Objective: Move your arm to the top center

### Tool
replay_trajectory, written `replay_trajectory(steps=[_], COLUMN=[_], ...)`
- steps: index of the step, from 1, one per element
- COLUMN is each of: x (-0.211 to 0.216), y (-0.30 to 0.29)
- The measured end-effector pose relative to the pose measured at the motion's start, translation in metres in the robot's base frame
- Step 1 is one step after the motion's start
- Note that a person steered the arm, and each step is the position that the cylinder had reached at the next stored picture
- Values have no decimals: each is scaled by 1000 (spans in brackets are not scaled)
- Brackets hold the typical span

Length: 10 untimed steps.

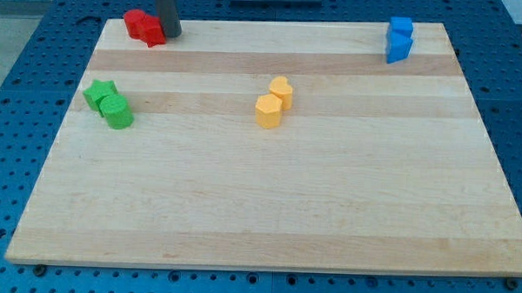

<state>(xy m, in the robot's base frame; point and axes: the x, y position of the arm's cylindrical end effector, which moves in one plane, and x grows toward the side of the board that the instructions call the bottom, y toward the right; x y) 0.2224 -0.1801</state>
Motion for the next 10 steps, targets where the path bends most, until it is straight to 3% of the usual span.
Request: replay_trajectory(steps=[2,4,6,10], x=[-1,-1,-30,-30], y=[-2,40,71,131])
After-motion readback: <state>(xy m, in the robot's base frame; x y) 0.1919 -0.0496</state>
